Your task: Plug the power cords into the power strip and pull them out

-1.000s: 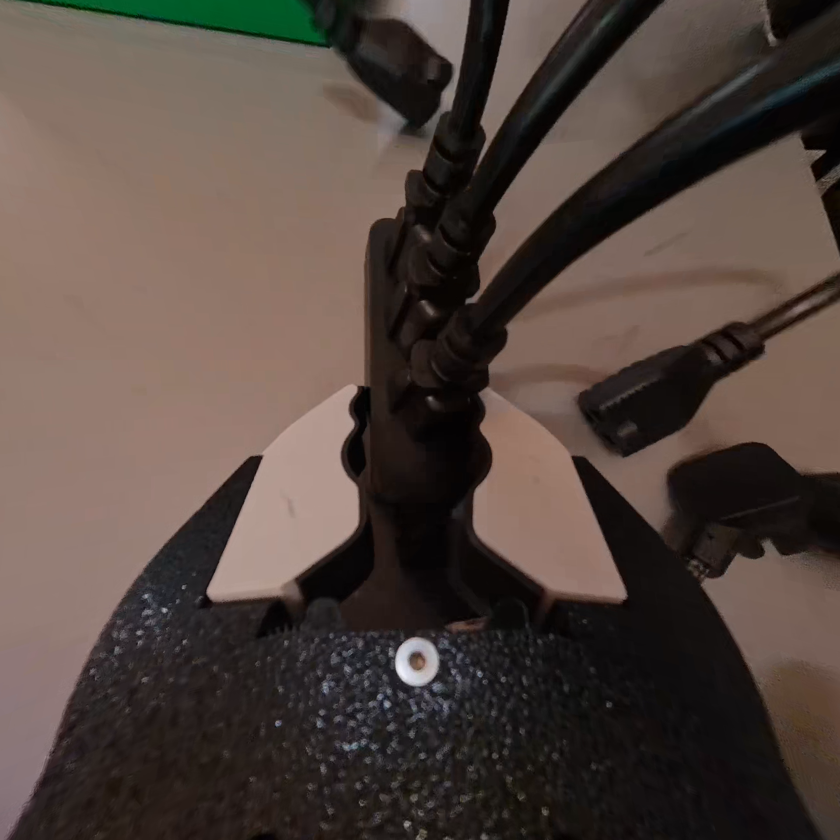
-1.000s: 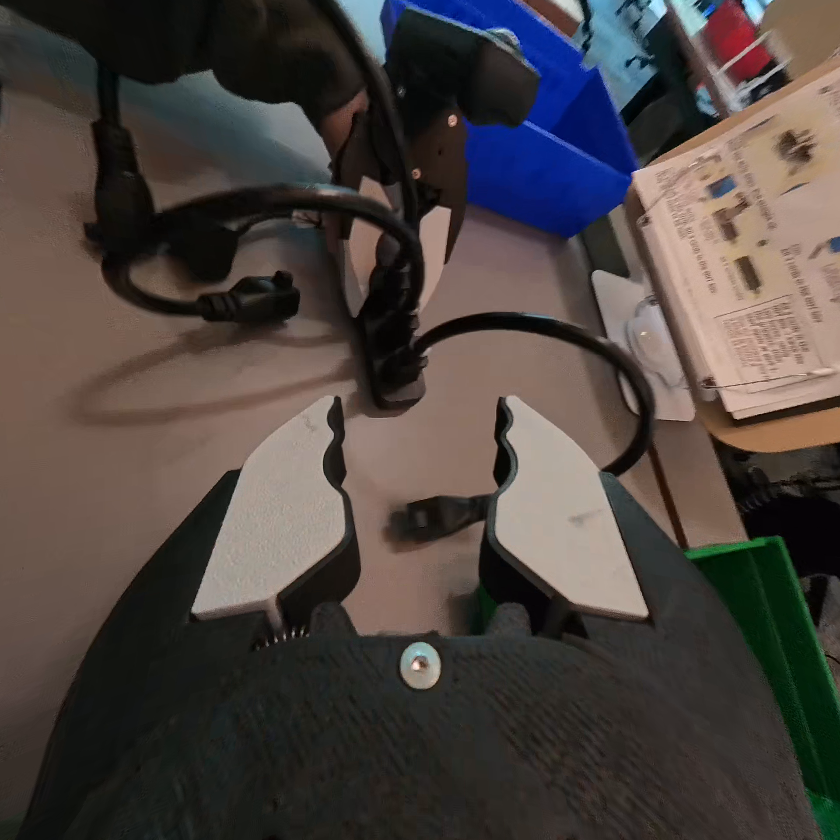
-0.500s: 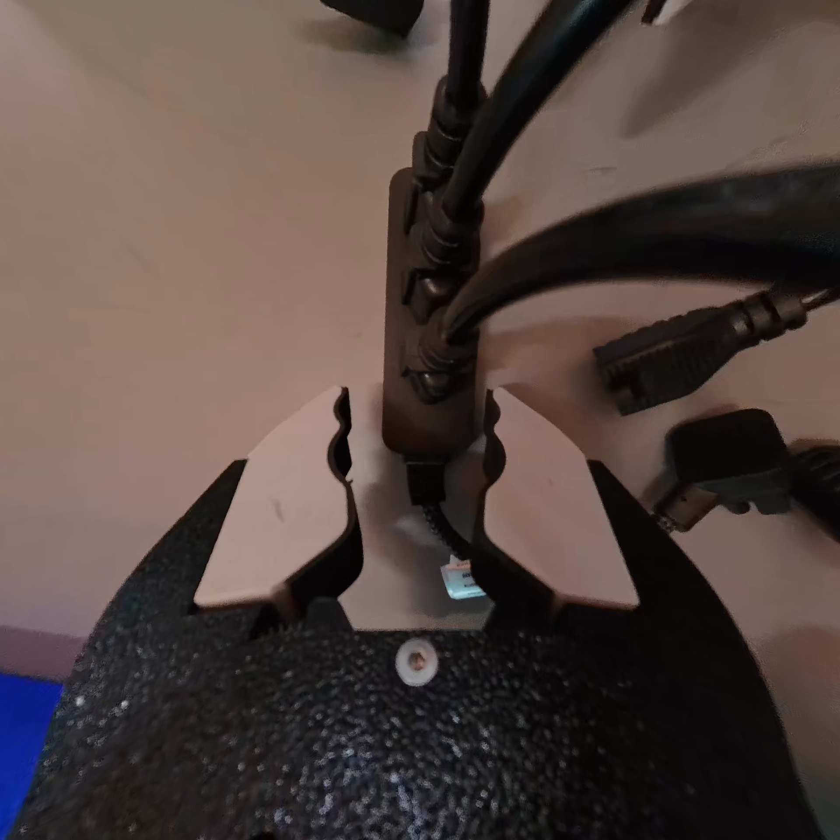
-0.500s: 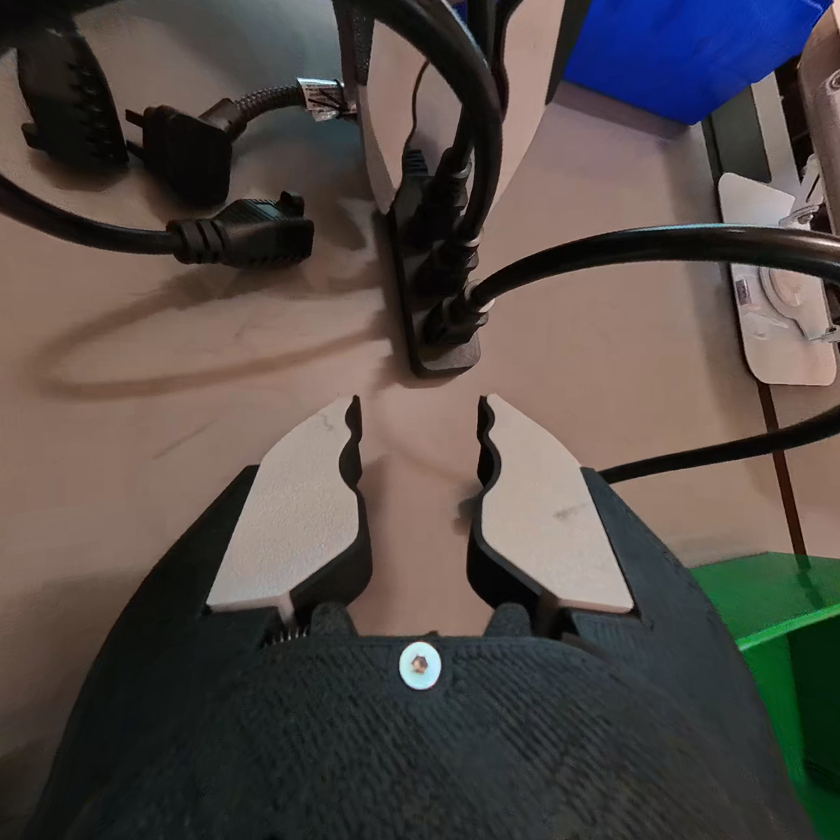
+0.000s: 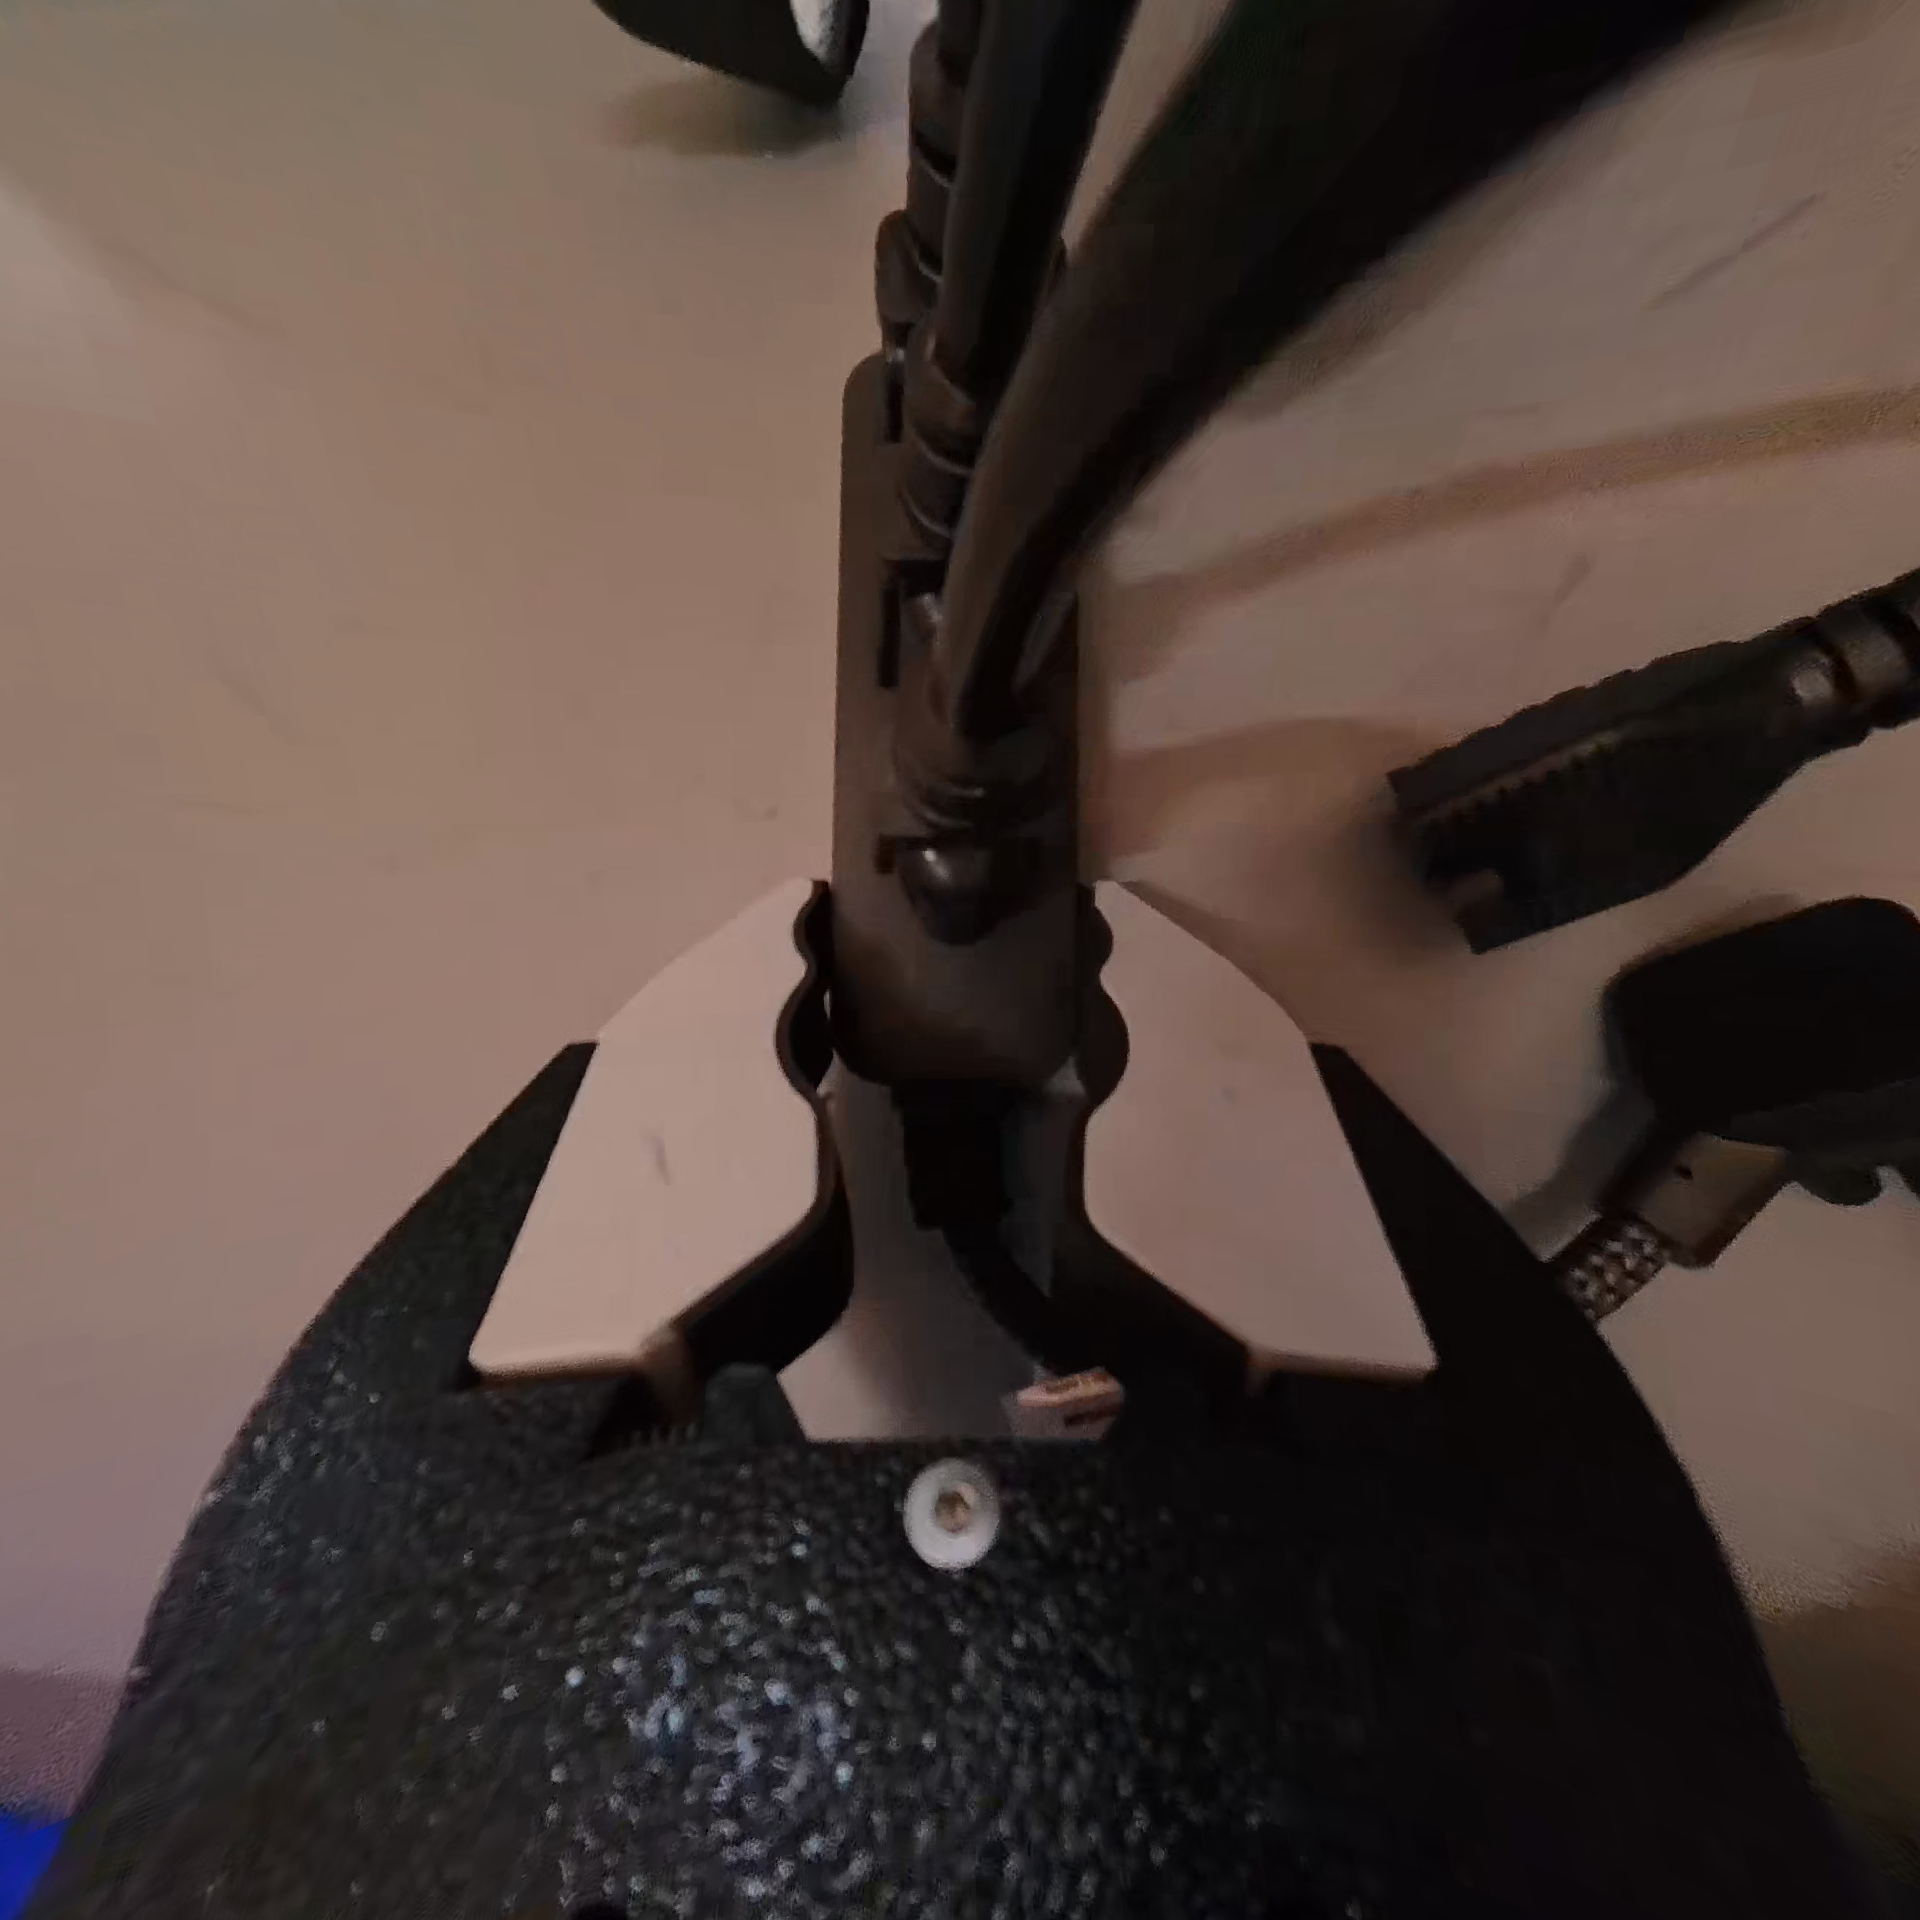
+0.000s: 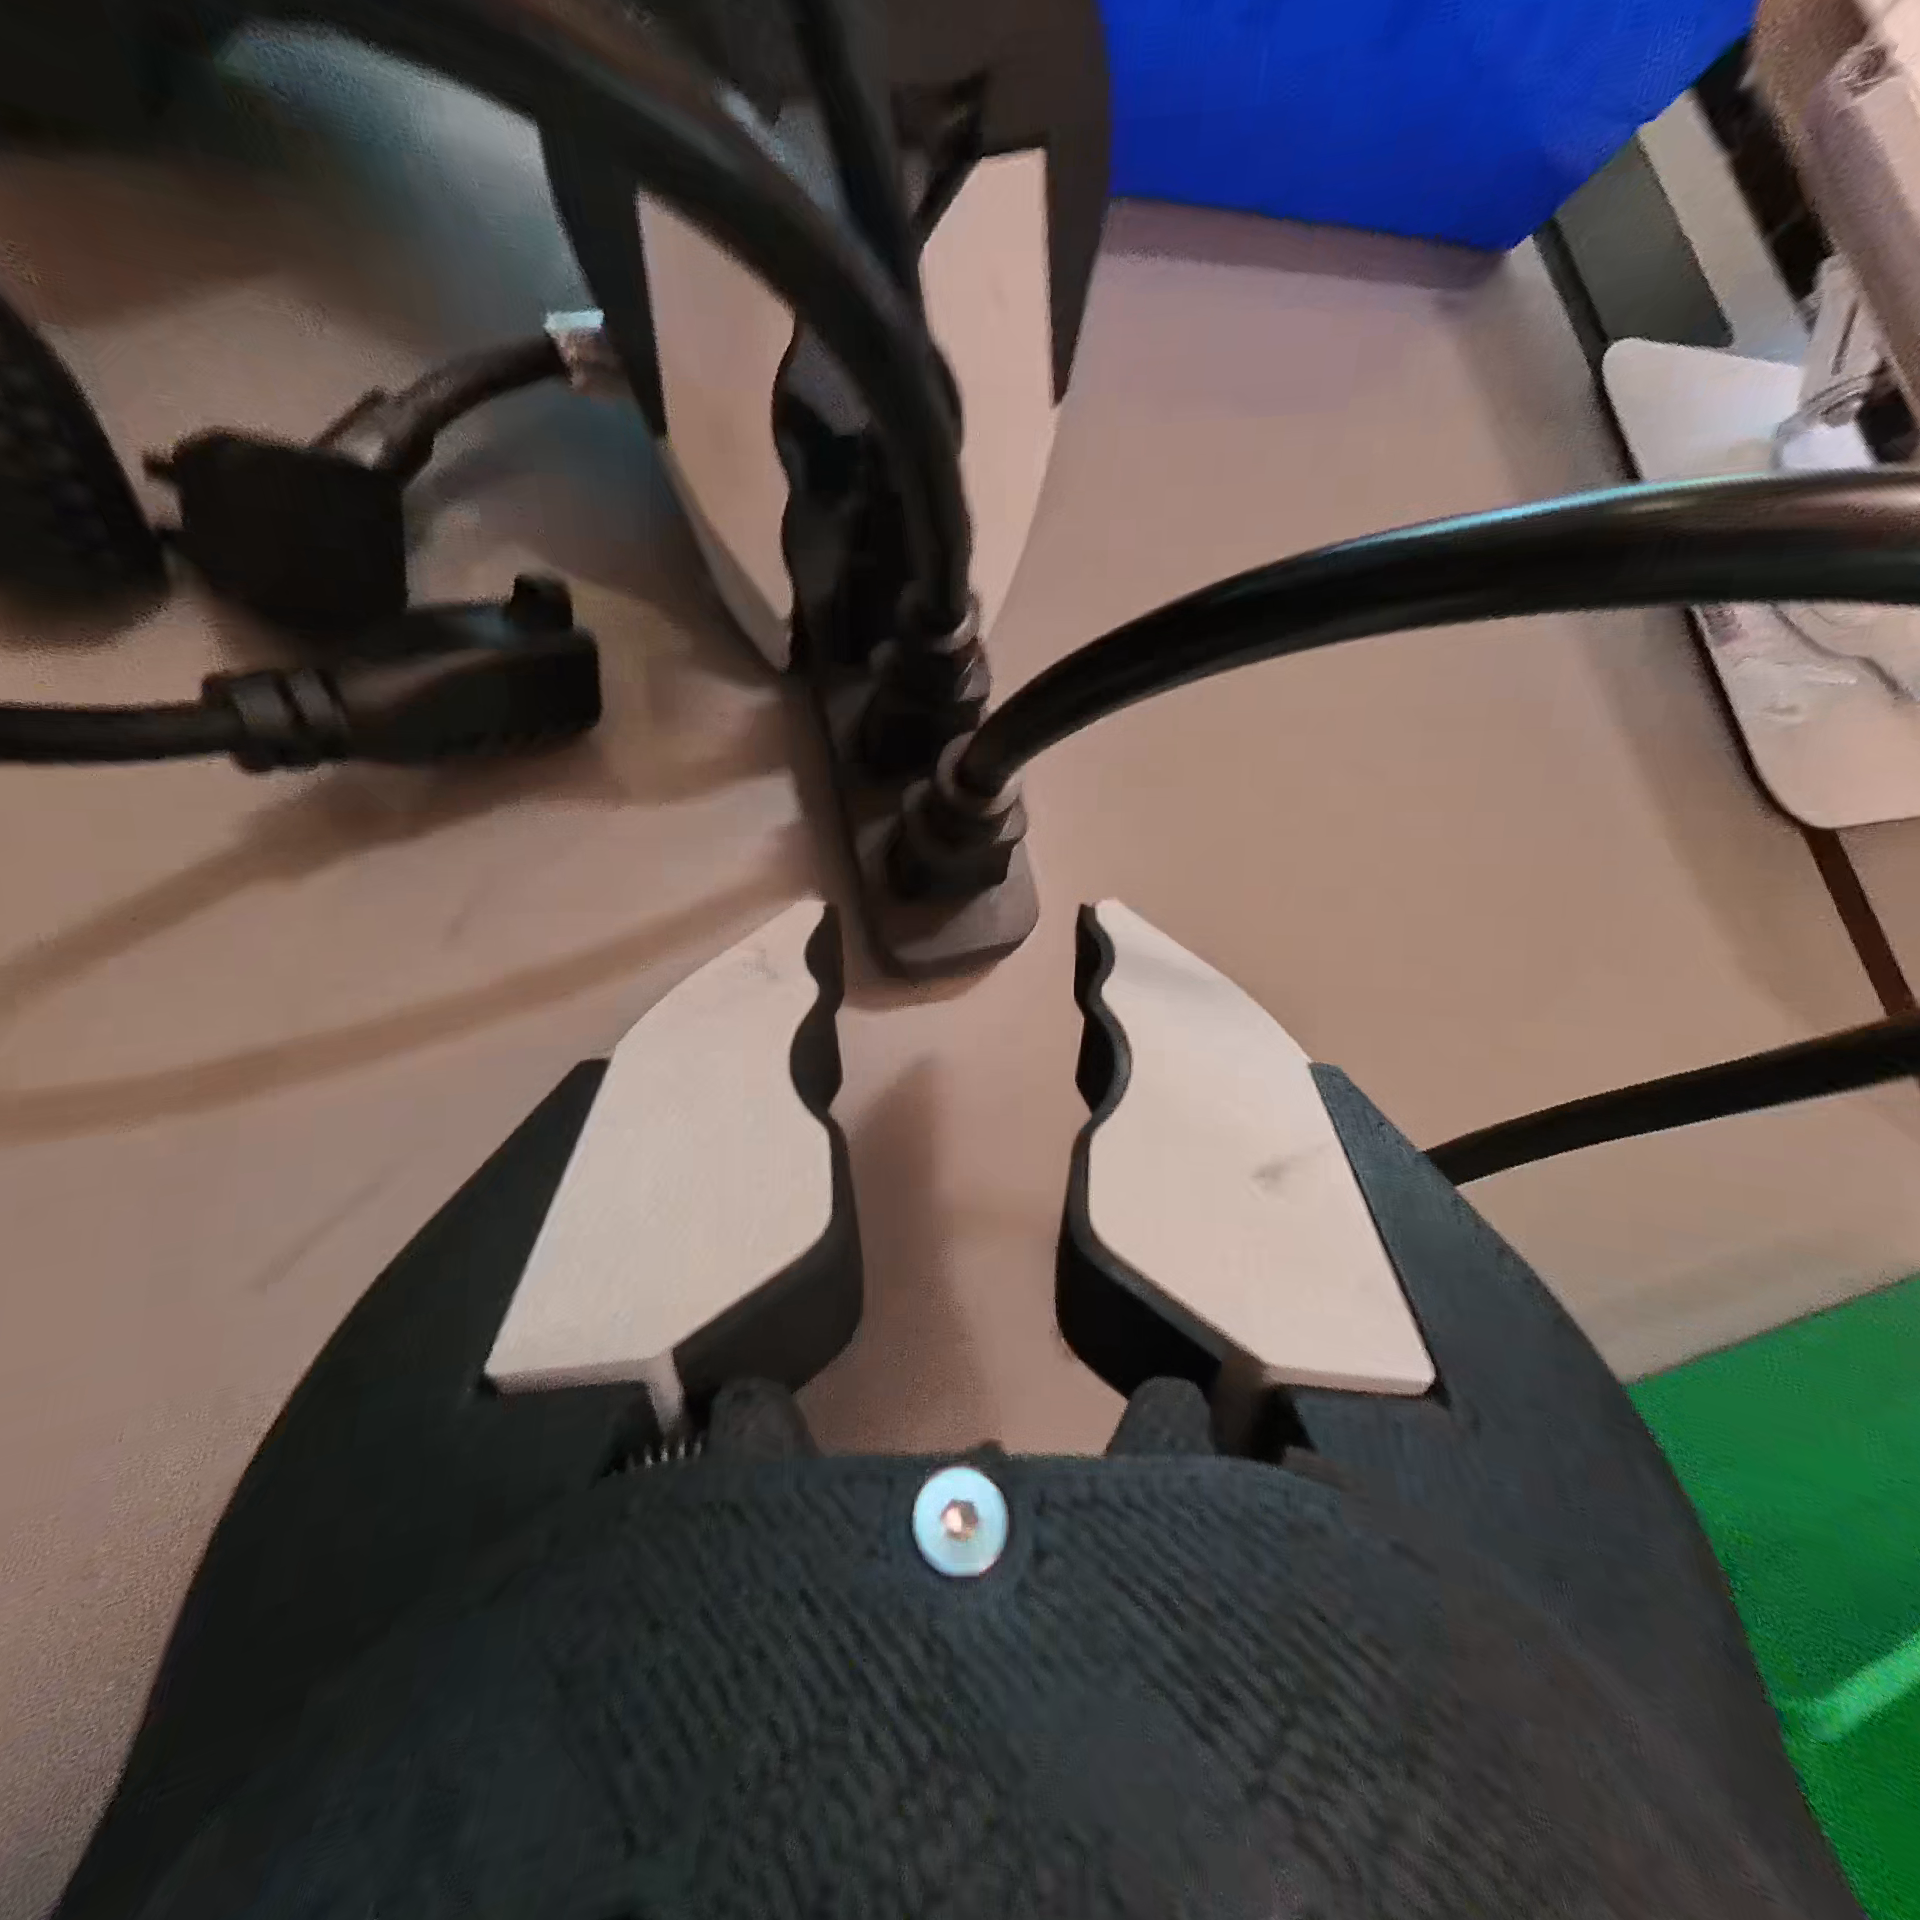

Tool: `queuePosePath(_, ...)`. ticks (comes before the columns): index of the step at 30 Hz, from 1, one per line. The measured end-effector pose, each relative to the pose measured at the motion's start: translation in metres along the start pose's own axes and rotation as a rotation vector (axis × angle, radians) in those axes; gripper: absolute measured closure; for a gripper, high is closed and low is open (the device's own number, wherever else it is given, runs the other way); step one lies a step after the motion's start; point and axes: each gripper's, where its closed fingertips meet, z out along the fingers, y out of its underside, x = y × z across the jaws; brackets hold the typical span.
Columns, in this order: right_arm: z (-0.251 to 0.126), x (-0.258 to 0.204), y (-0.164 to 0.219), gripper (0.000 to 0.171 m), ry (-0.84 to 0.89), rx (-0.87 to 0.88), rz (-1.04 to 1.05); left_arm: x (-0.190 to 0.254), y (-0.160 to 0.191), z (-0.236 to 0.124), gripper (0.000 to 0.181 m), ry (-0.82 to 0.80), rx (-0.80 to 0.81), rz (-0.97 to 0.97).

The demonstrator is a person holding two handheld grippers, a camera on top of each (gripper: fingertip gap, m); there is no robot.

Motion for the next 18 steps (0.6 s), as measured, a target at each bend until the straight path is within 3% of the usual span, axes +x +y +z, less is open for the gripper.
queuePosePath(6,0.012,0.001,-0.006,0.133,-0.019,0.072,0.063,0.001,-0.002,0.001,0.137,0.073,0.086,-0.023)
queuePosePath(8,0.016,-0.003,-0.006,0.135,-0.033,0.071,0.056,0.005,0.0,0.0,0.137,0.095,0.058,0.008)
queuePosePath(10,0.019,-0.013,-0.006,0.148,-0.086,0.076,0.041,0.008,0.001,-0.001,0.137,0.101,0.033,0.05)
queuePosePath(13,0.022,-0.019,-0.009,0.148,-0.088,0.119,0.08,0.011,0.005,-0.003,0.137,0.117,-0.014,0.079)
queuePosePath(15,0.032,-0.023,-0.003,0.135,-0.066,0.087,0.063,0.013,0.005,-0.004,0.137,0.122,-0.023,0.11)
queuePosePath(16,0.035,-0.029,-0.005,0.145,-0.079,0.106,0.051,0.014,0.004,-0.004,0.137,0.125,-0.026,0.122)
queuePosePath(18,0.036,-0.031,-0.007,0.145,-0.091,0.135,0.067,0.015,0.005,-0.004,0.137,0.126,-0.039,0.128)
